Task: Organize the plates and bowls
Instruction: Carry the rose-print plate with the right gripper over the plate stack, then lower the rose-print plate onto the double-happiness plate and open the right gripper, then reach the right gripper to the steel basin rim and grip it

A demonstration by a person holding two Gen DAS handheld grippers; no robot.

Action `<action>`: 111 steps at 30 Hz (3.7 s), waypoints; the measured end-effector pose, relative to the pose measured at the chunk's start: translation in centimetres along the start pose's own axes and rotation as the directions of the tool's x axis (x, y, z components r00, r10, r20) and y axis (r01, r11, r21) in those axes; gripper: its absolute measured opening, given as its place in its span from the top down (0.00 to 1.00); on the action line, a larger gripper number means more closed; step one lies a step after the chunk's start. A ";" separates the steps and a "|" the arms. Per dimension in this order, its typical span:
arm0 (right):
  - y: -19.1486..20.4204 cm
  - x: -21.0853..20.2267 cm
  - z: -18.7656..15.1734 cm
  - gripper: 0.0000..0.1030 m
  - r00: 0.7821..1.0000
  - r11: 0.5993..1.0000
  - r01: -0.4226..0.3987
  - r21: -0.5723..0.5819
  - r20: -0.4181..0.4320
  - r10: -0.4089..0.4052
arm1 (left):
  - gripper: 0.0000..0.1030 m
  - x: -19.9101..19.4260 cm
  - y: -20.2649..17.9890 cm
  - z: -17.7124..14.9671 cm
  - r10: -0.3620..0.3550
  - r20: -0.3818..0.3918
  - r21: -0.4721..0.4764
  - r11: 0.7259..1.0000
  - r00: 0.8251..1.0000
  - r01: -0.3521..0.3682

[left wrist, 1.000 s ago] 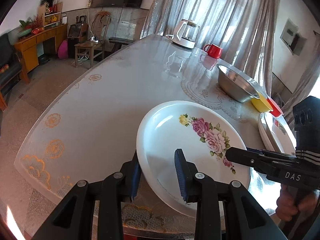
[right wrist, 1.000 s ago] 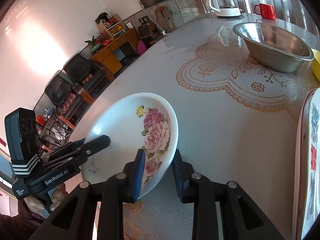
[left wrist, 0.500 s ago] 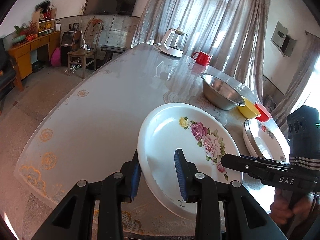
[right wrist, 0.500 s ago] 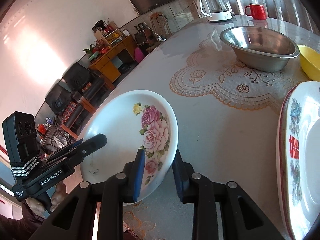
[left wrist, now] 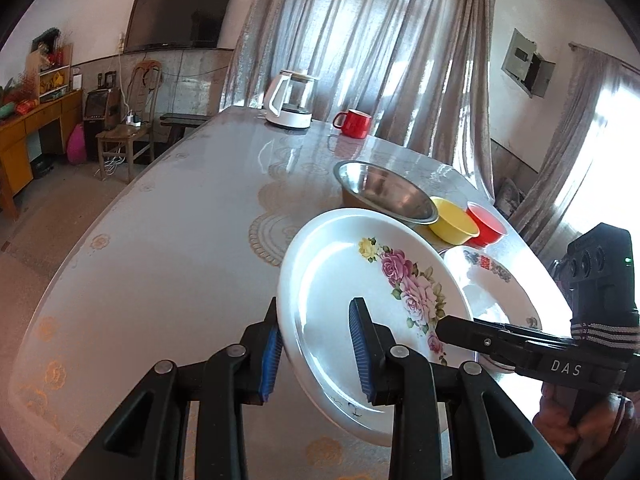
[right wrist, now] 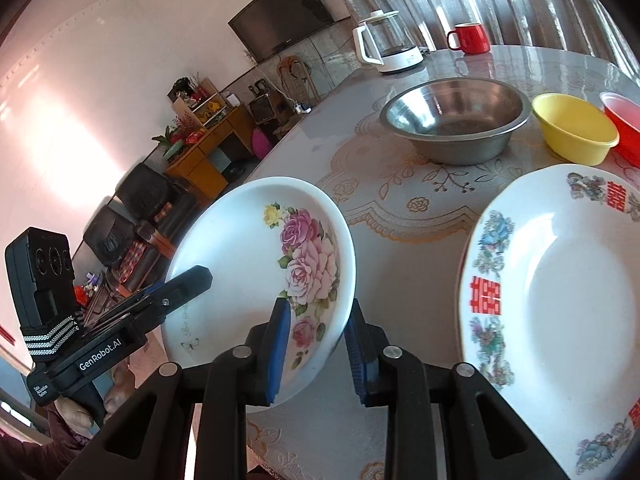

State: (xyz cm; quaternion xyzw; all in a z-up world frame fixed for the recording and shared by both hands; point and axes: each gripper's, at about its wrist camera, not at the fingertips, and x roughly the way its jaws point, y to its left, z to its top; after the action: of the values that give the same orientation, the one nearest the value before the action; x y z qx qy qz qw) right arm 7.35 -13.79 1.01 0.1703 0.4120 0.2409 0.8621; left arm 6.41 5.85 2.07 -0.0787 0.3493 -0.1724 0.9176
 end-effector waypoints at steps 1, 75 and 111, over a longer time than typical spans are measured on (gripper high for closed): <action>-0.4 -0.6 -0.1 0.73 1.000 1.000 0.006 0.012 0.013 -0.006 | 0.70 0.2 -0.7 0.3 -0.014 0.000 0.013 1.000 1.000 0.014; -10.7 -10.4 -2.2 0.66 0.862 0.860 0.468 0.205 0.108 -0.495 | 0.52 8.6 -14.8 -0.2 -0.147 -0.217 0.192 0.963 0.965 0.189; -8.5 -7.9 0.1 0.52 0.920 0.914 0.359 0.187 0.094 -0.381 | 0.46 8.4 -7.9 -0.2 -0.030 -0.203 0.063 0.997 0.979 0.043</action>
State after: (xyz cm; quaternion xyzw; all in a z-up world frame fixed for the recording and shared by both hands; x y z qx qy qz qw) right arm 5.43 -25.26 1.84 0.1757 0.3989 0.0265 0.8996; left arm 10.07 -4.64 -1.09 -0.0365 0.4334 -0.2078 0.8761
